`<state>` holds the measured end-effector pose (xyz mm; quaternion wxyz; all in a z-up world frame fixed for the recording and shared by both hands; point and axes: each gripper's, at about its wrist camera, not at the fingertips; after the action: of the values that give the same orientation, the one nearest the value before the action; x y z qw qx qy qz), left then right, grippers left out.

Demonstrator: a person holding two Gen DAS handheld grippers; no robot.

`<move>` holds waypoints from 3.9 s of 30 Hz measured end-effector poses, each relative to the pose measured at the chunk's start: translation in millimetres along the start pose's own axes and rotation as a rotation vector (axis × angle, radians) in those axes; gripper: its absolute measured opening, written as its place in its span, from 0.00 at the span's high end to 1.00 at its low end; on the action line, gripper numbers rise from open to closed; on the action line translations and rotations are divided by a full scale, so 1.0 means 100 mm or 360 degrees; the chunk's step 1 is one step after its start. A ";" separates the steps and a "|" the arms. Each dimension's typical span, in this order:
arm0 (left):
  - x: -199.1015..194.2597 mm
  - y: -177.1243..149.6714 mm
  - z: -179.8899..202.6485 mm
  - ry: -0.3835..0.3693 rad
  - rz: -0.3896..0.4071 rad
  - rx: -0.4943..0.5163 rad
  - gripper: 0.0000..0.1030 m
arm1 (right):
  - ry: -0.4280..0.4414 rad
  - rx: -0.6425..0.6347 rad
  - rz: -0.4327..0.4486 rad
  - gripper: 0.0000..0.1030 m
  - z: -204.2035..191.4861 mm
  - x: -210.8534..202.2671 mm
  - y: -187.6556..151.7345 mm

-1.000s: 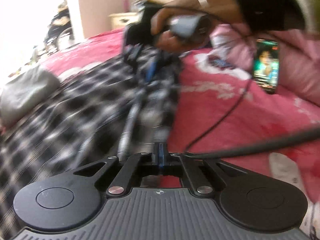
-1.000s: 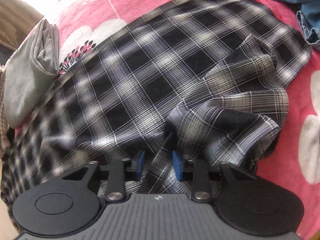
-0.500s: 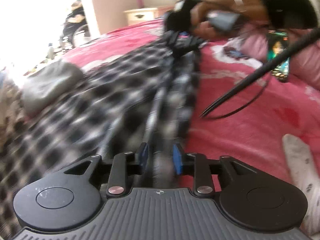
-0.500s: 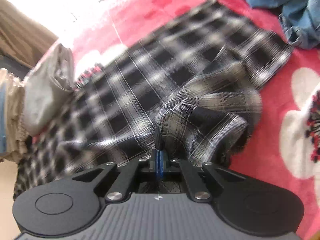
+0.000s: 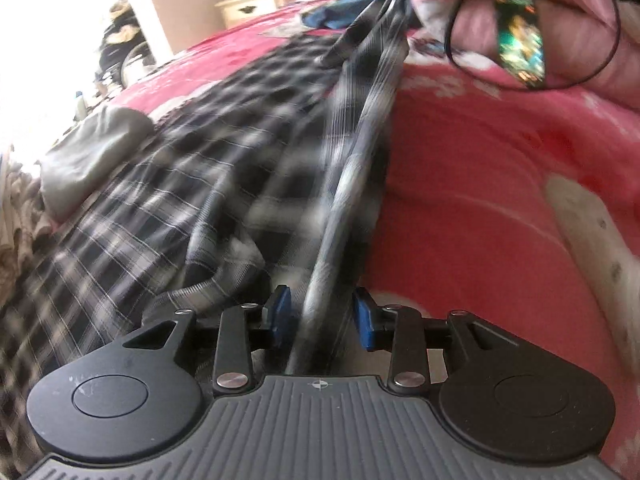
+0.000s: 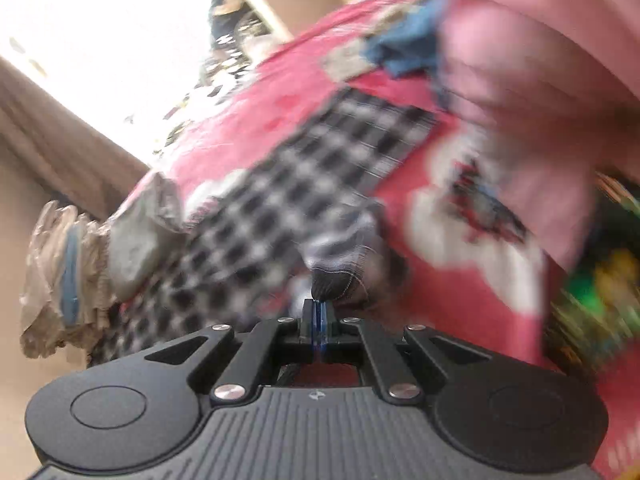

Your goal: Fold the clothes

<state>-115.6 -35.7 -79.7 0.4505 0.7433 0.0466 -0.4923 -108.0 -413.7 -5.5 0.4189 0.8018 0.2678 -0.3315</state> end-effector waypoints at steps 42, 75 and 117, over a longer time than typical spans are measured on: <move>0.02 -0.13 0.37 -0.0420 -0.0315 0.0255 0.60 | -0.0563 -0.1016 -0.0259 0.77 -0.49 1.45 0.28; 1.32 1.65 0.15 -0.0704 -0.0307 0.0738 0.51 | -0.0532 -0.0455 -0.0538 0.64 -0.04 1.36 0.68; 1.13 1.28 0.20 -0.1464 0.0294 0.0660 0.87 | -0.0567 0.0568 -0.0522 0.78 0.73 1.32 0.43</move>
<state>-6.1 -167.8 -89.3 0.3090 0.5247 -0.3210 -0.7254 -15.6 -478.0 -115.4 0.2525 0.7380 0.2537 -0.5721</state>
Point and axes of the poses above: each gripper's, at about its wrist camera, not at the fingertips, and x roughly the way its jaws point, z to its right, y to its top, and after that the axes turned 9 degrees about -x, right-handed
